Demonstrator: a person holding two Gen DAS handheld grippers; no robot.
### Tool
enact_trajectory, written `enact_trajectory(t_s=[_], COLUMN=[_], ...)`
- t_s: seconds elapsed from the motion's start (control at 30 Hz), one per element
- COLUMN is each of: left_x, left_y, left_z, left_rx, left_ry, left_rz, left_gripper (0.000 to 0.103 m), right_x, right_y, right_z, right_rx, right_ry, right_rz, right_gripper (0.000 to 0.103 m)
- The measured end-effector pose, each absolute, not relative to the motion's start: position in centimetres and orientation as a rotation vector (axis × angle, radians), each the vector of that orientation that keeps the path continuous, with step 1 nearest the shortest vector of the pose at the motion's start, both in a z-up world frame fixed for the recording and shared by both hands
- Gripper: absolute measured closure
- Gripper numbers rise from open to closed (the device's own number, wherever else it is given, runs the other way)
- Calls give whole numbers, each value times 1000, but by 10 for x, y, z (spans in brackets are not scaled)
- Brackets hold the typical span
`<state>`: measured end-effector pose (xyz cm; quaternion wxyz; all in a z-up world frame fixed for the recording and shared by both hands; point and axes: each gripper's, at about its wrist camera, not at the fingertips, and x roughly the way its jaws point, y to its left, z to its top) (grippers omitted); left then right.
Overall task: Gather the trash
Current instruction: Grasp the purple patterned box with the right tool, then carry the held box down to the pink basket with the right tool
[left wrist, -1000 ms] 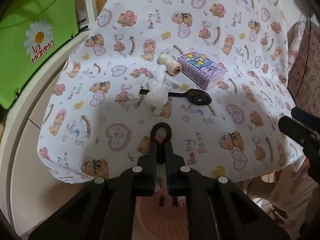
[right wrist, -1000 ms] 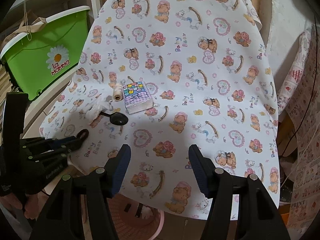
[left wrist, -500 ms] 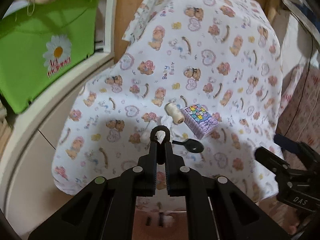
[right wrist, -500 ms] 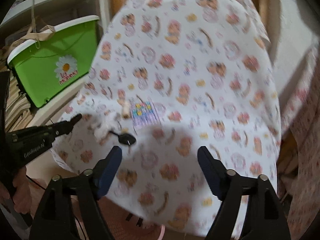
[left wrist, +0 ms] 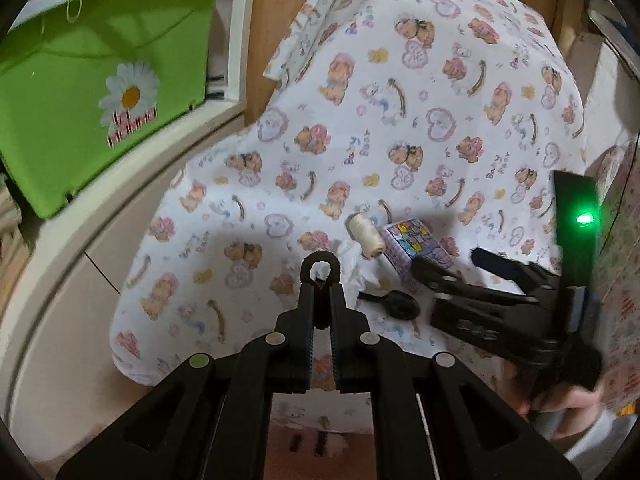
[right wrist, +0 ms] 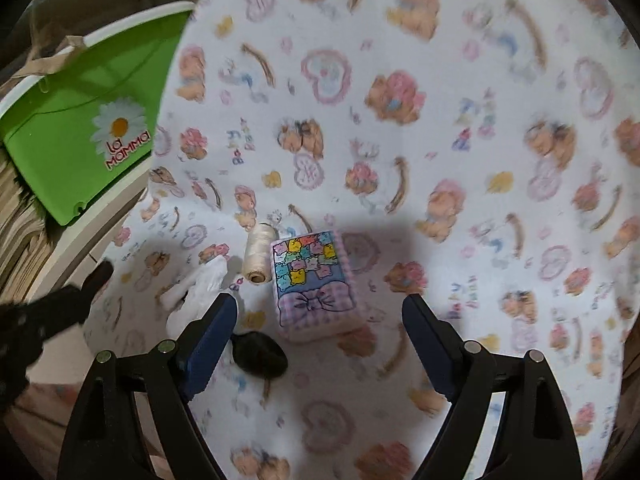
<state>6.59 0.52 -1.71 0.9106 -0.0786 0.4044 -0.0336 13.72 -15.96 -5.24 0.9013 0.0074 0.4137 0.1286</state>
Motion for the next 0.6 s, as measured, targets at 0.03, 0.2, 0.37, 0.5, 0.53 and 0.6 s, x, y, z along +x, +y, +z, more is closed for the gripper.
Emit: enact_trajectory(t_s=[0.03, 0.2, 0.37, 0.5, 0.53, 0.6], left_x=[65, 61, 62, 59, 58, 53], left_y=[6, 2, 3, 1, 0, -1], left_z=[-17, -15, -21, -18, -17, -15], left_rx=[-169, -120, -123, -112, -106, -101], left_ry=[833, 810, 830, 815, 806, 796], left_rz=[-76, -61, -61, -60, -61, -70], left_gripper=[96, 96, 96, 96, 96, 96], right_x=[140, 147, 144, 129, 125, 117], right_y=[-155, -144, -150, -154, -157, -160], right_z=[-56, -73, -69, -51, -47, -41], right_rx=[-3, -29, 32, 22, 44, 52], right_ry=[858, 897, 888, 827, 813, 785], right_rz=[257, 241, 248, 226, 231, 220], right_gripper=[18, 48, 50, 50, 50, 50])
